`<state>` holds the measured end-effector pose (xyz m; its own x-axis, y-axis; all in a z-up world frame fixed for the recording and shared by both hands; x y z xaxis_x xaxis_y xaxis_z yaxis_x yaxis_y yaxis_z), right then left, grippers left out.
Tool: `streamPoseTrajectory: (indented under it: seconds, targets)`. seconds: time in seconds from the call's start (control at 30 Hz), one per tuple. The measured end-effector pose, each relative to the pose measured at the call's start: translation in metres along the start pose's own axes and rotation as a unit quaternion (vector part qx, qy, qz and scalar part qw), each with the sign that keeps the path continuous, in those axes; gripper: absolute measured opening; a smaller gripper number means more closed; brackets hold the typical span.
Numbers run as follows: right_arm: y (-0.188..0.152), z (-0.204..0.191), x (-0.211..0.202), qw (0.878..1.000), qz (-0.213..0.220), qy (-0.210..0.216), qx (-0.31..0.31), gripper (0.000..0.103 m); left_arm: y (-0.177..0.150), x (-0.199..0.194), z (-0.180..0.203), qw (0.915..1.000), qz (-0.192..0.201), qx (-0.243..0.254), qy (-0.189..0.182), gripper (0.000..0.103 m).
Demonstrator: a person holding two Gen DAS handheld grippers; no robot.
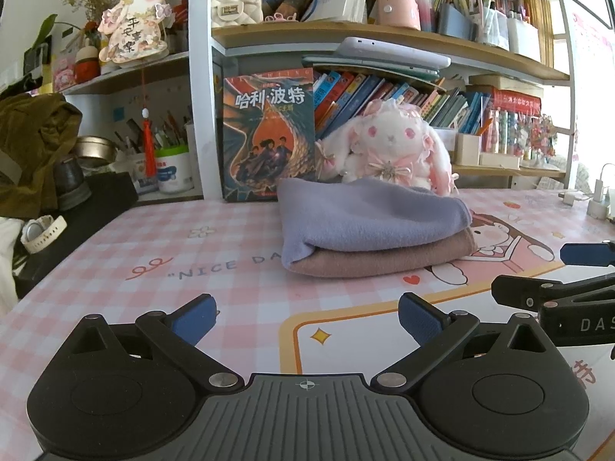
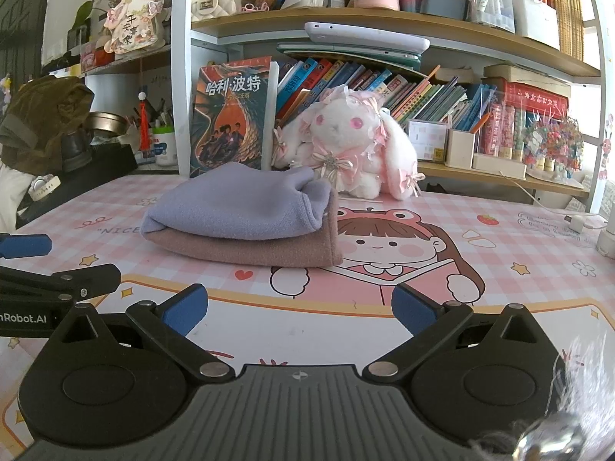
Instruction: Fold clothes
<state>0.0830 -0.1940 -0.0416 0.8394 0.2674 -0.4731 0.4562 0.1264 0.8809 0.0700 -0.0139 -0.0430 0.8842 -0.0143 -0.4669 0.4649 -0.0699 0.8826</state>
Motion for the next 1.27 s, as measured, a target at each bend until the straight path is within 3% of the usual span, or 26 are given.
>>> streamPoseTrajectory:
  seconds: [1.27]
  targets:
    - [-0.0019, 0.0014, 0.0048, 1.0, -0.014, 0.0, 0.004, 0.103, -0.0017, 0.0026, -0.0018, 0.9999, -0.011, -0.007, 0.002, 0.102]
Point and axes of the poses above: each gripper's, at about its wrist camera, not at the fingertips, and x roughly the way its jaws point, z to its right, y to its top, the point moved 7 cm from there along x, roughly the way its jaws point, and after that the axes turned 4 degrees about -z, right-handed, at the moved point
